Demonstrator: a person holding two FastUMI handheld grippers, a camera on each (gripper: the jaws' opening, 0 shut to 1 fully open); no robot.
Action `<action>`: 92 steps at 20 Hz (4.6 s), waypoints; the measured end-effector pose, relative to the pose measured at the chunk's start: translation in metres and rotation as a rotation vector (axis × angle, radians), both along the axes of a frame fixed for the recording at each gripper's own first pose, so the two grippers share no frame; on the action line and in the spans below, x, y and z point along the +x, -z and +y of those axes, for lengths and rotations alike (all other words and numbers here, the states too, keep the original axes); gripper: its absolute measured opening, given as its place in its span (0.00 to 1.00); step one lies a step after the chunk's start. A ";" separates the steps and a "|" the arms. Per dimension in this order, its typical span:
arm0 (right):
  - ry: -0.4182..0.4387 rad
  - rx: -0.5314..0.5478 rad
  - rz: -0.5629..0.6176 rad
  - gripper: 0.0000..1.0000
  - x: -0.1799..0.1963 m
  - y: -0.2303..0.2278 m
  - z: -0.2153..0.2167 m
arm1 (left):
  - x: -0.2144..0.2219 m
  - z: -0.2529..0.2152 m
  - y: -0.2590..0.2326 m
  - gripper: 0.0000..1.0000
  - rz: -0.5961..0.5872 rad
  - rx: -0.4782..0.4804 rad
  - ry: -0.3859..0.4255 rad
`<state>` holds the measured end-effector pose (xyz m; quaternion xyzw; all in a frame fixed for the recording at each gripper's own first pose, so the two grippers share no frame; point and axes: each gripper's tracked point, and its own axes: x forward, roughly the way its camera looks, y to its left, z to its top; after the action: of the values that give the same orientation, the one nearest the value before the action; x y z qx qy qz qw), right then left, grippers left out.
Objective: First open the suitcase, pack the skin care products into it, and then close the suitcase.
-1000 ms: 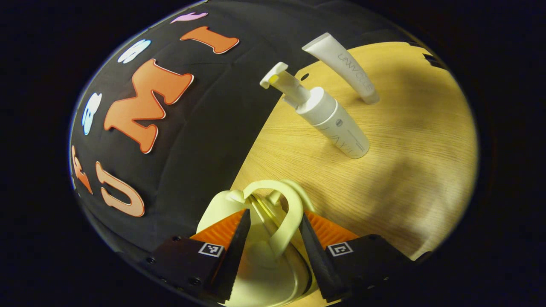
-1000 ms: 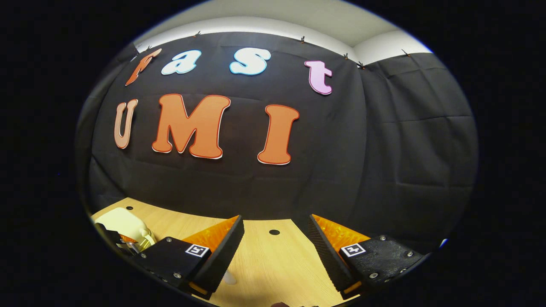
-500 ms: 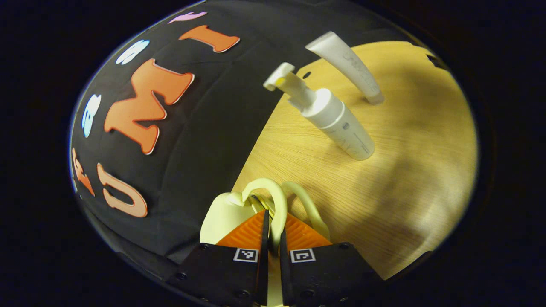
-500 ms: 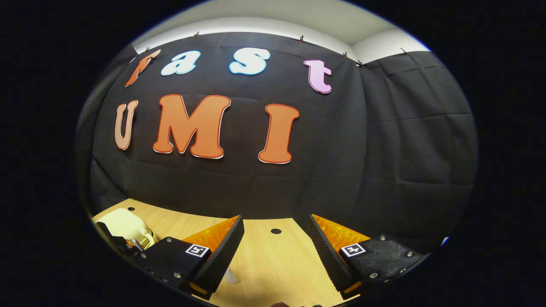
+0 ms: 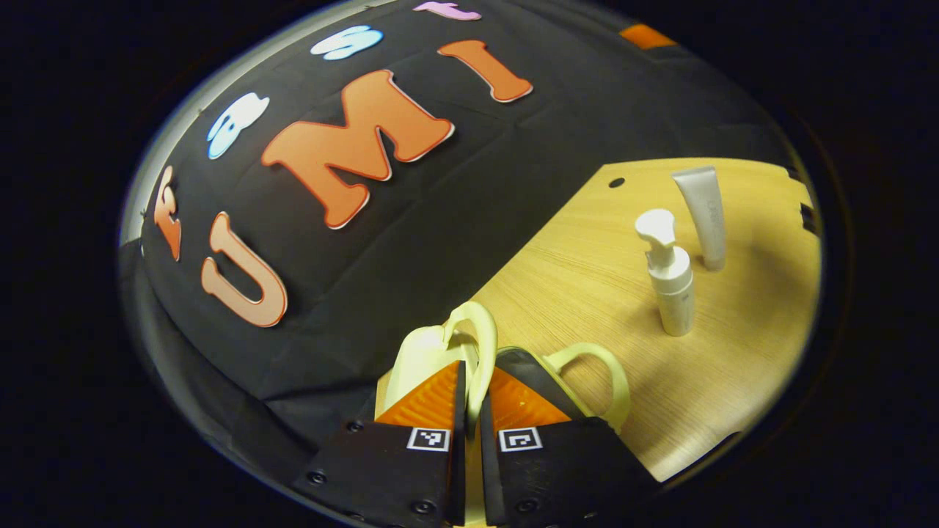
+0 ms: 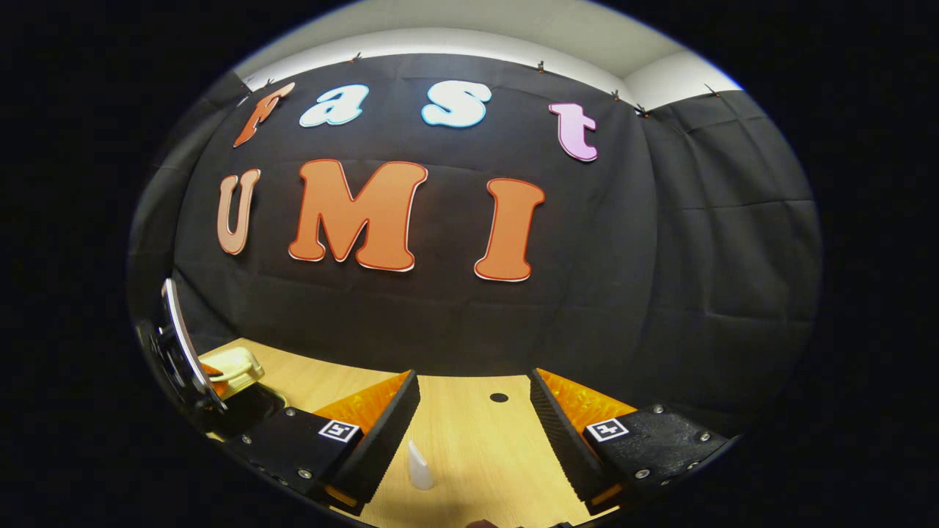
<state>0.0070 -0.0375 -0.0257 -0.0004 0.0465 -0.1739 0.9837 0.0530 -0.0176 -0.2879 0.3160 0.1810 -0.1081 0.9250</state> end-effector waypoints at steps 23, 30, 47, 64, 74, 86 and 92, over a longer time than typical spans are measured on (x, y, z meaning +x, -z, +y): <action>-0.087 0.011 0.022 0.97 0.050 -0.010 0.077 | 0.006 0.018 0.017 0.01 -0.078 -0.513 -0.446; -0.087 0.022 0.038 0.97 0.060 -0.007 0.104 | -0.006 0.023 0.032 0.01 -0.009 -0.554 -0.515; 0.009 0.096 0.098 0.96 0.065 -0.007 0.146 | -0.036 0.083 0.186 0.02 0.314 -0.586 -0.667; -0.026 0.041 0.028 0.96 0.061 -0.015 0.103 | -0.039 -0.015 0.002 0.98 -0.132 -0.402 -0.495; -0.051 0.037 -0.013 0.97 0.045 -0.004 0.057 | -0.022 -0.184 -0.109 1.00 -0.336 -0.515 -0.285; -0.074 0.024 -0.024 0.97 0.032 0.013 0.021 | -0.025 -0.351 -0.132 0.98 -0.341 -0.631 -0.093; -0.104 0.049 0.042 0.97 0.021 0.049 0.008 | -0.042 -0.421 -0.081 1.00 -0.215 -0.619 -0.024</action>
<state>0.0275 -0.0292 -0.0748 0.0177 0.0713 -0.1215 0.9899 0.0108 -0.4383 -0.2066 0.0272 0.0443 -0.1131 0.9922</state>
